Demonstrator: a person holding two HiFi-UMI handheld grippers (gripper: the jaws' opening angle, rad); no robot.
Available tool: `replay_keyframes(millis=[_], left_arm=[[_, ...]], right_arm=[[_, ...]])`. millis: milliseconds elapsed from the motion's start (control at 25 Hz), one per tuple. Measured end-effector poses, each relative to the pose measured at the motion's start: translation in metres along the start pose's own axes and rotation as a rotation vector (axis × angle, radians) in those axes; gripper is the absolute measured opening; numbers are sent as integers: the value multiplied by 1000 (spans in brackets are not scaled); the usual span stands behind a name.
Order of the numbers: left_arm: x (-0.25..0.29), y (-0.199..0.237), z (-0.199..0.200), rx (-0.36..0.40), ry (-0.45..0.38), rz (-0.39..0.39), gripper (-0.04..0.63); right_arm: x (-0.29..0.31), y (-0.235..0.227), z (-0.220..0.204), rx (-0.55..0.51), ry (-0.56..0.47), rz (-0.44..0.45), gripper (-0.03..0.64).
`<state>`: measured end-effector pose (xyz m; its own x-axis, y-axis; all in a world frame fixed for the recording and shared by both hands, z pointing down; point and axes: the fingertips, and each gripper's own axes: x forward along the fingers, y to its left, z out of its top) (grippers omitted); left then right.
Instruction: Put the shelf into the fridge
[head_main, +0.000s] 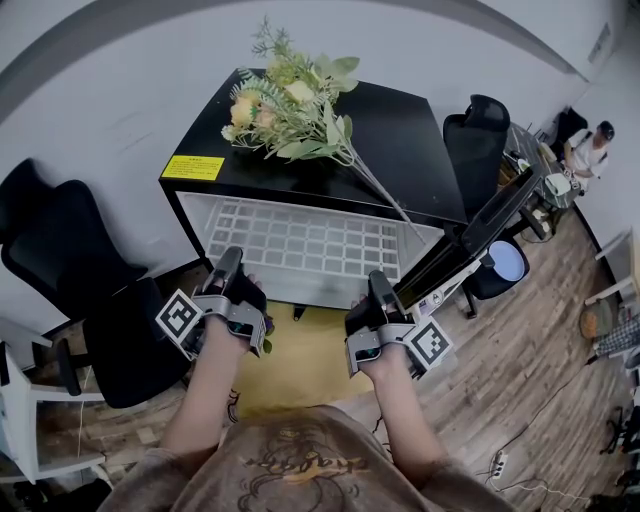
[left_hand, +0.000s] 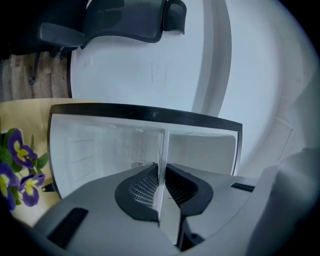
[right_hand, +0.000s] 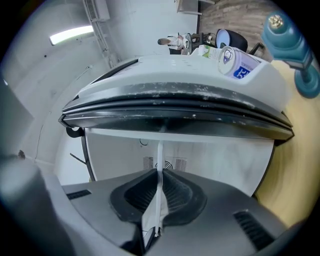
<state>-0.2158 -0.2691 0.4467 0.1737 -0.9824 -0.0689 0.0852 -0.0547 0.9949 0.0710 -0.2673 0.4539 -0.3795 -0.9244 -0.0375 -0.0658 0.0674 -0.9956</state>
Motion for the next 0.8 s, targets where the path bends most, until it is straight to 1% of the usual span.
replay_keyframes(millis=[240, 560, 800], left_arm=[[-7, 2, -7, -7, 10, 5, 52], [-8, 2, -8, 10, 16, 21, 51], [-7, 3, -8, 18, 15, 21, 51]], right_arm=[[-5, 0, -3, 4, 2, -2, 14], [-6, -2, -3, -3, 2, -14, 15], [-5, -1, -3, 9, -18, -28, 20]])
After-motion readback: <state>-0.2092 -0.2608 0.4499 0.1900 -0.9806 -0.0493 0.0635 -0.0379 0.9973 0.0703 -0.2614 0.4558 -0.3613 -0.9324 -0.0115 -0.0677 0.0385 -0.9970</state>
